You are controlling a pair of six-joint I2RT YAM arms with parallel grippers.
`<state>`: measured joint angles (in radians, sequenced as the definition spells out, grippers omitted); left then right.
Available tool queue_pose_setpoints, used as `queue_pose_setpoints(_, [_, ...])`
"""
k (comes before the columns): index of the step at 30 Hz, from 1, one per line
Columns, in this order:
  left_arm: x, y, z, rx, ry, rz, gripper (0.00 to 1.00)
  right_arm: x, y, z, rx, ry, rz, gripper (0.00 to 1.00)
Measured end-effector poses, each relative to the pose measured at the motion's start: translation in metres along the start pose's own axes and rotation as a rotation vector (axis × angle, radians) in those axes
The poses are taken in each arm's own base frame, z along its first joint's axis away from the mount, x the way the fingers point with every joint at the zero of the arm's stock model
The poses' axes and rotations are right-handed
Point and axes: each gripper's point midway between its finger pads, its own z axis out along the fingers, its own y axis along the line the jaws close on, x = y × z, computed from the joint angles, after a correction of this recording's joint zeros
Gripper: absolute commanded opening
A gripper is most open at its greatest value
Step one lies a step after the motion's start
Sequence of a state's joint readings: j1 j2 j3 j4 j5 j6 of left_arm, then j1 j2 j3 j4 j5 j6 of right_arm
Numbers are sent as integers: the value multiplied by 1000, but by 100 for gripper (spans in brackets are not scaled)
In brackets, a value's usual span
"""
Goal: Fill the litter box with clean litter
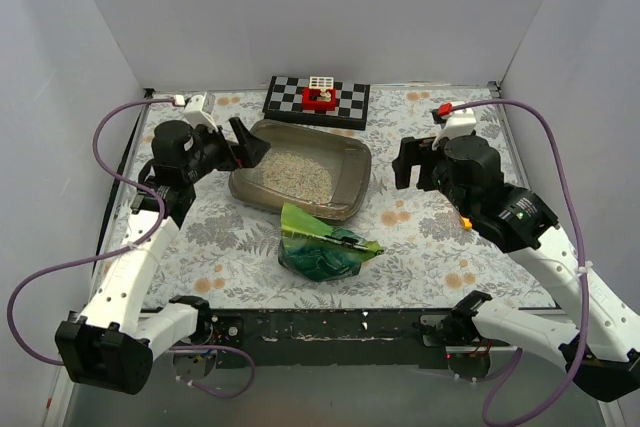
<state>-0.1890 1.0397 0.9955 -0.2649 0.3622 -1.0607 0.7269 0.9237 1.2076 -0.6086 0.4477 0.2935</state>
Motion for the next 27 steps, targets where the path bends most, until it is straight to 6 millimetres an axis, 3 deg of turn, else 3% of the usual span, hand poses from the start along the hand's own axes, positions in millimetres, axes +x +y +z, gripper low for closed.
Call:
queue_pose_setpoints(7, [20,9,-5,-48,56,-61,98,7,9,-8,-87,67,-123,98])
queue_pose_setpoints(14, [37,12,-20,-83,103,-63,98,8,42,-23,-310,119,-229,94])
queue_pose_setpoints(20, [54,17,-24,-109,153,-34,98,43,66,-27,-487,263,-313,90])
queue_pose_setpoints(27, [93,21,-3,-132,309,-9,98,76,99,-49,-689,374,-420,89])
